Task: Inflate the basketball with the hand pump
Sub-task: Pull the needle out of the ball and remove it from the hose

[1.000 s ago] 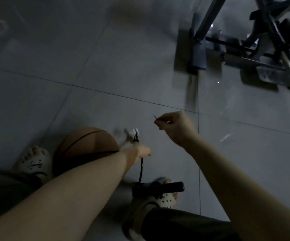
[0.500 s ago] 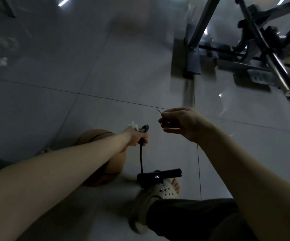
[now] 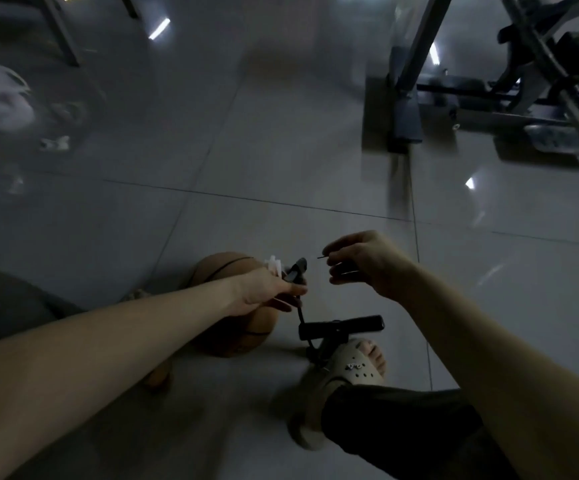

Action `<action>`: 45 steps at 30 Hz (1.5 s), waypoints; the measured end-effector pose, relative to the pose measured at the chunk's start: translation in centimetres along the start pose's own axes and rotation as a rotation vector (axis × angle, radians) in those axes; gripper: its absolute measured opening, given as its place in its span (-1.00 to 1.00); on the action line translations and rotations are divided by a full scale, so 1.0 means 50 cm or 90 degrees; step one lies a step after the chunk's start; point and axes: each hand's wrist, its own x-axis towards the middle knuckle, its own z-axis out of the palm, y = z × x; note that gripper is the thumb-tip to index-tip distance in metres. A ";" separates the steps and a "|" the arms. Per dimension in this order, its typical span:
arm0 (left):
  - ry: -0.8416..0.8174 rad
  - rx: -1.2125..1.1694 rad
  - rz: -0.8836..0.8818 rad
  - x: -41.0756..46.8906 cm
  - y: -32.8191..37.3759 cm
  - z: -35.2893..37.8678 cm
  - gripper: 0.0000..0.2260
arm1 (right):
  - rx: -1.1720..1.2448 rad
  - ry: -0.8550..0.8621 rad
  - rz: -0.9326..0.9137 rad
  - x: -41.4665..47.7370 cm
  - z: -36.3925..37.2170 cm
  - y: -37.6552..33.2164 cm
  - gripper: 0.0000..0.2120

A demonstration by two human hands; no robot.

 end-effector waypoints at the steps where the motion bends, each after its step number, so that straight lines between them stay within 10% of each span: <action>1: -0.005 -0.027 0.005 -0.001 0.002 -0.002 -0.67 | -0.007 -0.008 -0.011 0.007 0.002 -0.002 -0.87; 12: 0.147 0.034 0.102 -0.004 0.022 0.042 -0.71 | -0.033 0.038 -0.050 0.040 0.039 0.036 -0.93; 22: 0.300 0.393 0.361 -0.017 0.030 0.046 -0.78 | 0.062 0.040 -0.010 0.036 0.029 0.045 -0.85; 45: 0.153 -0.166 0.146 0.011 0.050 0.027 -0.80 | 0.044 0.006 -0.005 0.049 -0.009 0.025 -0.86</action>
